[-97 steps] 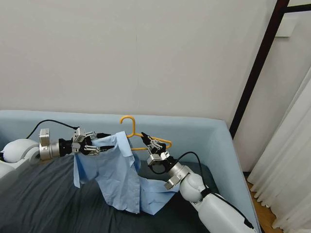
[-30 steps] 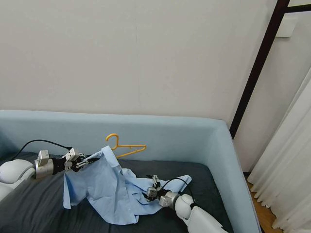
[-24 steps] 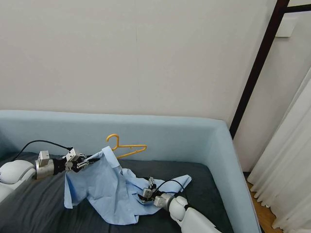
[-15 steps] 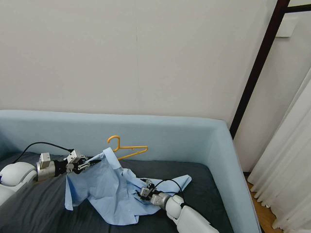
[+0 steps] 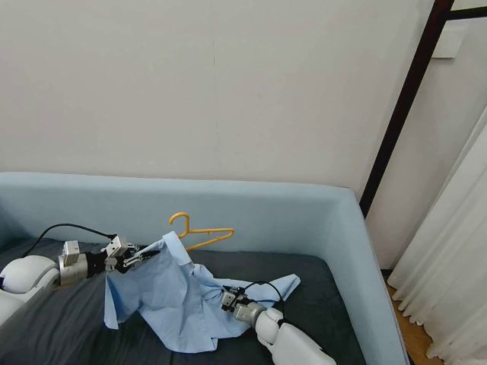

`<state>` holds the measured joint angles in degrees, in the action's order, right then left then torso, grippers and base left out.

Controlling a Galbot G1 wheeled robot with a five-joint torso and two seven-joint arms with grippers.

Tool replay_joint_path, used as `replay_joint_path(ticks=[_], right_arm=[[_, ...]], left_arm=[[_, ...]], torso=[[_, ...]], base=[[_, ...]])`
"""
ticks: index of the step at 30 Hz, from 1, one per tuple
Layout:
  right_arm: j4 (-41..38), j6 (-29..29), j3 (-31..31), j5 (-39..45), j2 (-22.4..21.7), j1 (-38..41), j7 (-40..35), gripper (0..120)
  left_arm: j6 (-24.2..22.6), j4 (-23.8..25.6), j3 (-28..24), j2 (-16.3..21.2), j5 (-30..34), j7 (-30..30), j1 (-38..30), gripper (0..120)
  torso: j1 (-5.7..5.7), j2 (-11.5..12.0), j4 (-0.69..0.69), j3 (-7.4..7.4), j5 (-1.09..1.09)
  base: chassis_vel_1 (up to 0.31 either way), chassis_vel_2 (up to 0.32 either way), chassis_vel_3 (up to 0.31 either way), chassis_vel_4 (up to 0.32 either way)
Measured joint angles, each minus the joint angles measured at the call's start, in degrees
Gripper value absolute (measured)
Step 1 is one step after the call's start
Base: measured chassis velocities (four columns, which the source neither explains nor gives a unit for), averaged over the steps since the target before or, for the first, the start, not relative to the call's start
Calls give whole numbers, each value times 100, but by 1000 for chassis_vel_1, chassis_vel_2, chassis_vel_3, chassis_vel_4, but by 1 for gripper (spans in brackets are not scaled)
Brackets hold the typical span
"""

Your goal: Pick up the clothes from the sofa and hang them on the clothes hanger.

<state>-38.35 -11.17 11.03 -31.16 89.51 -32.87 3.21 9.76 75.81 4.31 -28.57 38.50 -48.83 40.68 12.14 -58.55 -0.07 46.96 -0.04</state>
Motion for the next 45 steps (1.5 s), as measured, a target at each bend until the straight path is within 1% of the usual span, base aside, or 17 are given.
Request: replay_joint_path(ticks=[6, 7, 9, 10, 12, 14, 16, 17, 19, 22, 23, 24, 25, 28, 31, 41, 45], right_arm=[[-376, 6, 147, 85, -141, -107, 84, 0], [-460, 17, 181, 112, -176, -126, 113, 5], [-460, 17, 181, 112, -176, -126, 113, 5], [-547, 35, 222, 164, -215, -141, 141, 10], [-722, 154, 302, 526, -278, -141, 185, 31], [-743, 202, 329, 778, -288, -114, 265, 39], [-744, 208, 333, 807, -289, -111, 272, 41], [-745, 247, 347, 1109, -286, -87, 361, 50], [-743, 275, 341, 1899, -256, -49, 716, 59], [-740, 279, 344, 2244, -243, -29, 842, 65], [-730, 302, 360, 2567, -220, -6, 894, 71], [-713, 374, 378, 2796, -188, 10, 852, 78], [-713, 374, 378, 2796, -188, 10, 852, 78], [-688, 574, 421, 3214, -124, 31, 590, 90], [-711, 663, 465, 3520, -118, 31, 497, 97], [-843, 855, 529, 4251, -157, 81, 173, 100], [-785, 887, 521, 4099, -107, 95, -98, 100]], left_arm=[[68, -141, -5, 36, 4, -22, -50, 7], [77, -173, -9, 48, 5, -30, -63, 7], [77, -173, -9, 48, 5, -30, -63, 7], [91, -214, -14, 61, 6, -39, -73, 7], [137, -332, -19, 72, 6, -80, -84, 7], [148, -359, -21, 72, 6, -81, -93, 7], [151, -362, -22, 72, 6, -81, -94, 7], [162, -377, -23, 73, 6, -82, -103, 7], [185, -398, -24, 80, 2, -83, -108, 7], [199, -407, -24, 87, -2, -83, -107, 7], [206, -407, -16, 89, -2, -84, -95, 7], [212, -396, -5, 94, -3, -84, -78, 7], [212, -396, -5, 94, -3, -84, -78, 7], [234, -356, 17, 127, -10, -84, -31, 7], [247, -342, 32, 154, -12, -84, -5, 7], [263, -292, 48, 210, -16, -79, 43, 7], [272, -302, 48, 204, -23, -74, 38, 7]], torso=[[0, 0, 0, 0, 0], [0, 0, 1, 0, 1], [0, 0, 1, 0, 1], [0, 0, 0, 0, 1], [0, 0, 1, 0, 0], [0, 0, 1, 0, 0], [0, 0, 0, 0, 0], [0, 0, 0, 0, 0], [0, 0, 0, 0, 0], [0, 0, 1, 0, 0], [0, 0, 1, 0, 0], [0, 0, 1, 0, 0], [0, 0, 1, 0, 0], [0, 0, 1, 0, 0], [0, 0, 1, 0, 0], [0, 0, 0, 0, 0], [0, 0, 1, 0, 0]], base=[[0, 0, 0, 0], [0, 0, 0, 0], [0, 0, 0, 0], [0, 0, 0, 0], [0, 0, 0, 0], [0, 0, 0, 0], [0, 0, 0, 0], [0, 0, 0, 0], [0, 0, 0, 0], [0, 0, 0, 0], [0, 0, 0, 0], [0, 0, 0, 0], [0, 0, 0, 0], [0, 0, 0, 0], [0, 0, 0, 0], [0, 0, 0, 0], [0, 0, 0, 0]])
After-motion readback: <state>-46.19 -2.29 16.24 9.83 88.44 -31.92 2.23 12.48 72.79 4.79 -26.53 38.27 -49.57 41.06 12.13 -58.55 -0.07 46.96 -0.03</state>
